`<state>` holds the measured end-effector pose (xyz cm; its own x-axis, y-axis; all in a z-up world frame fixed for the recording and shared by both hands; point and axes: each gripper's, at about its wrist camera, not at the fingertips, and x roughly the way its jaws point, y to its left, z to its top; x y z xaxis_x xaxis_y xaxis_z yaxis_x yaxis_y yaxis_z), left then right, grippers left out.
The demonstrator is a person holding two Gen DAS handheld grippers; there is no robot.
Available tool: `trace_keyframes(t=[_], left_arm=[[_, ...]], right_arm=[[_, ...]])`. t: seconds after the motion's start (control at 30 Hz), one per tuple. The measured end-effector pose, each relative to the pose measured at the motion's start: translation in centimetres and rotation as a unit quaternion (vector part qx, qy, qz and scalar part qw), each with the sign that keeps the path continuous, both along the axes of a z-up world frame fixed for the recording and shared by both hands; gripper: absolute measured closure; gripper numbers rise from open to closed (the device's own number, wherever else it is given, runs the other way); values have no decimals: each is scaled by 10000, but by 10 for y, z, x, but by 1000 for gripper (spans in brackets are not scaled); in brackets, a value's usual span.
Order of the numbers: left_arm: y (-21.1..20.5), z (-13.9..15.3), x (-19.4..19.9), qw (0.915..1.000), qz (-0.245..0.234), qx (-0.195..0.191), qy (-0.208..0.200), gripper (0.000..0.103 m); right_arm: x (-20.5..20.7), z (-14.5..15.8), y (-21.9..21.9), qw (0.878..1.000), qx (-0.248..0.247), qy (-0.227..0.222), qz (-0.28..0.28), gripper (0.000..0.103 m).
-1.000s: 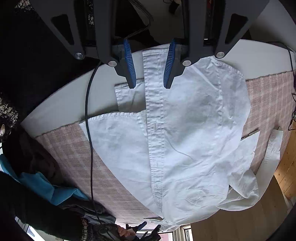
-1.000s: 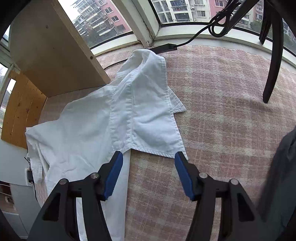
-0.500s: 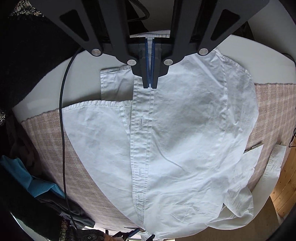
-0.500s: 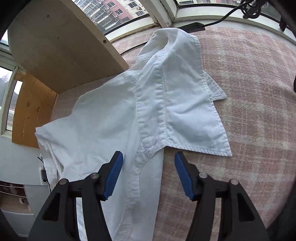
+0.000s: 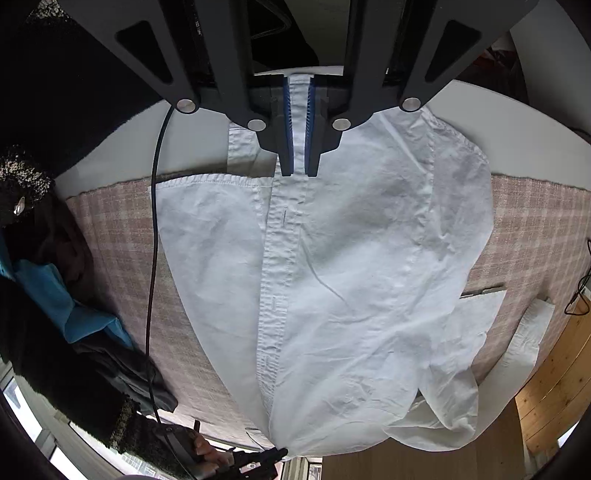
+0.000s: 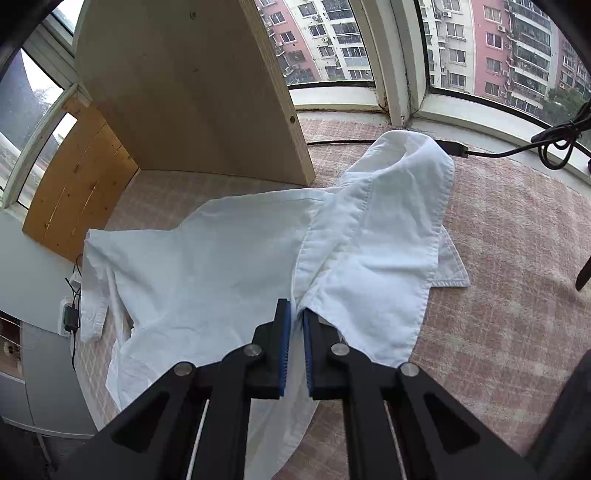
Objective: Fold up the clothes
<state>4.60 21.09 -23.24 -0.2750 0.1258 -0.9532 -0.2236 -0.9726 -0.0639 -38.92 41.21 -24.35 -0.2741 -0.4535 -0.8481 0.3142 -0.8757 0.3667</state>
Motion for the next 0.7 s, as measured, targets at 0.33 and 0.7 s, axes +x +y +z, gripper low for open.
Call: trace_keyframes(t=[0.33, 0.7], left_arm=[[3, -22, -3, 9990, 22, -436, -61, 100], [-44, 57, -6, 9926, 657, 912, 467, 101]], right_arm=[[-6, -9, 6, 9996, -97, -269, -17, 92], [-23, -19, 32, 9939, -688, -665, -546, 60]])
